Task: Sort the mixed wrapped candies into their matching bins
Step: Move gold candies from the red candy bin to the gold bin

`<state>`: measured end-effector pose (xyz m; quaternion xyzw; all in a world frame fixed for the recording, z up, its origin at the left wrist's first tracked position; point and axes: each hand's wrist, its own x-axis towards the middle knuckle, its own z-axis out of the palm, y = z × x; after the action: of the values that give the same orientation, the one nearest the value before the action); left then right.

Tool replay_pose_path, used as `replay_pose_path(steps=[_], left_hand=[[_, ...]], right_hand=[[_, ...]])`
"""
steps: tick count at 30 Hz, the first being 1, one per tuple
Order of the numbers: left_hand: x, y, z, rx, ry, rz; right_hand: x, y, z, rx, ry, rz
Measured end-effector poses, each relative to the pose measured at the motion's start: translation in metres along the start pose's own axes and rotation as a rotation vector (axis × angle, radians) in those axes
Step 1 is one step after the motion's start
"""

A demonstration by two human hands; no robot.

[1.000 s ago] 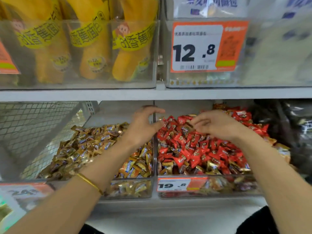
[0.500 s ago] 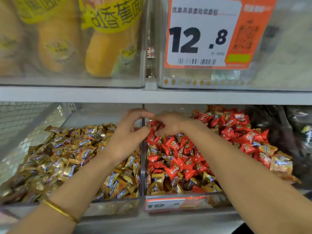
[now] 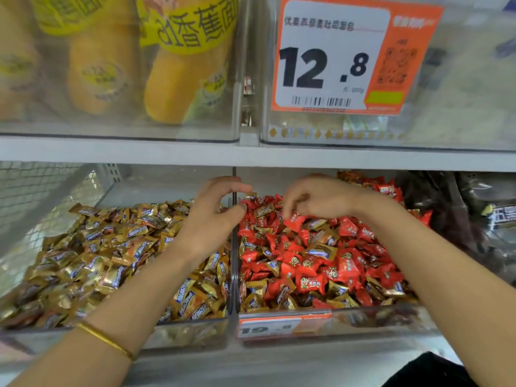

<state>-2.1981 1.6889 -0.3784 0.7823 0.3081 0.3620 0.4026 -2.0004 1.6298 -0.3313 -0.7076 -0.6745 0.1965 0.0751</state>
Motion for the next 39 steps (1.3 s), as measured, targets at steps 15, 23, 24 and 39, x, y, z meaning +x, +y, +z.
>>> replay_pose_path(steps=[15,23,24,39], left_hand=[[0.001,-0.002,-0.001,-0.034,-0.003,0.004],[0.001,-0.001,-0.001,-0.041,-0.011,-0.024],[0.001,-0.001,-0.001,-0.038,-0.011,-0.025],[0.002,-0.003,0.000,-0.026,-0.011,-0.009]], right_hand=[[0.059,0.003,0.024,0.022,0.298,0.121],[0.033,0.009,0.022,0.336,0.277,0.113],[0.032,0.010,0.022,0.237,0.309,0.110],[0.031,0.012,0.034,-0.209,0.225,0.129]])
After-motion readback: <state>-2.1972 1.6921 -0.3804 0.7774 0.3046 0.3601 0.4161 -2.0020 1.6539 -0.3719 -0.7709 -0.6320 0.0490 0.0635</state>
